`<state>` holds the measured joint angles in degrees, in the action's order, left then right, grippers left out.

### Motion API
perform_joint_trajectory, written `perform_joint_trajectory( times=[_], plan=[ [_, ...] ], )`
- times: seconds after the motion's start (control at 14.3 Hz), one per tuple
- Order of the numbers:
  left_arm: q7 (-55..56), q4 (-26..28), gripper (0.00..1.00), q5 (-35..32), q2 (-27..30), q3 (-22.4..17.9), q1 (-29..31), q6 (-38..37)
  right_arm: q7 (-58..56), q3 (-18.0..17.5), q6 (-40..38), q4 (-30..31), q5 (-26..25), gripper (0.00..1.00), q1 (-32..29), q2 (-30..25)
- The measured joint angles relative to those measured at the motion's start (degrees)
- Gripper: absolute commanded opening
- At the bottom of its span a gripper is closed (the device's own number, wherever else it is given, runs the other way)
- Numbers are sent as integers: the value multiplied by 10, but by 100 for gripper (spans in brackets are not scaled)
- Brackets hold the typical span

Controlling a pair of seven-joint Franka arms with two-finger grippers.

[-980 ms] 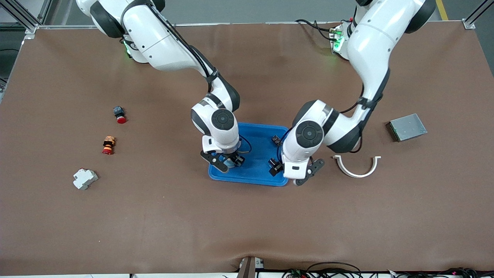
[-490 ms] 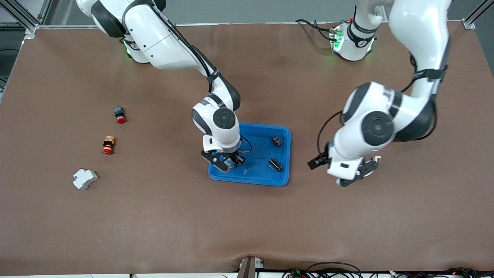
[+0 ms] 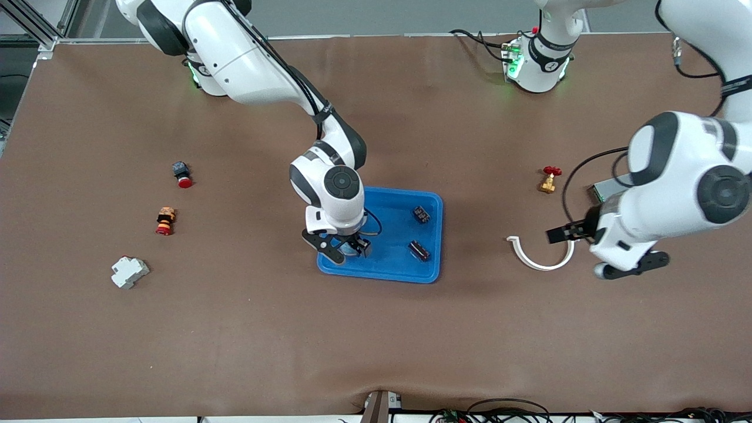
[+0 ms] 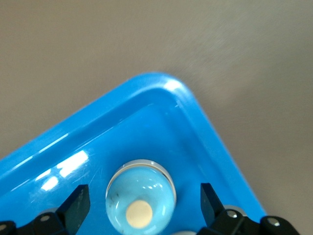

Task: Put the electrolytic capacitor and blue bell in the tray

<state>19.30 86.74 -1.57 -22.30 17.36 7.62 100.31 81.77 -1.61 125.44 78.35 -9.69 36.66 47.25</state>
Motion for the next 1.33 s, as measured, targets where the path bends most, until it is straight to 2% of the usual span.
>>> perform_joint_trajectory(
  times=[0.35,0.56,0.84,1.12,1.26,1.33],
  plan=[
    [-160,31,100,4,30,0,94,3,-113,-13,-158,-24,47,100,-58,-98],
    [-182,32,100,4,54,0,117,3,-145,-14,-210,-16,53,100,-97,-149],
    [-182,32,100,4,86,-1,138,-15,-308,-13,-247,22,53,100,-166,-208],
    [-185,-5,100,4,87,0,136,-15,-395,-13,-288,30,54,100,-227,-234],
    [-184,-24,100,4,87,-6,111,-16,-433,-12,-295,31,54,100,-244,-241],
    [-182,-27,100,4,87,-27,84,-19,-452,-13,-299,31,54,100,-252,-247]
  ],
)
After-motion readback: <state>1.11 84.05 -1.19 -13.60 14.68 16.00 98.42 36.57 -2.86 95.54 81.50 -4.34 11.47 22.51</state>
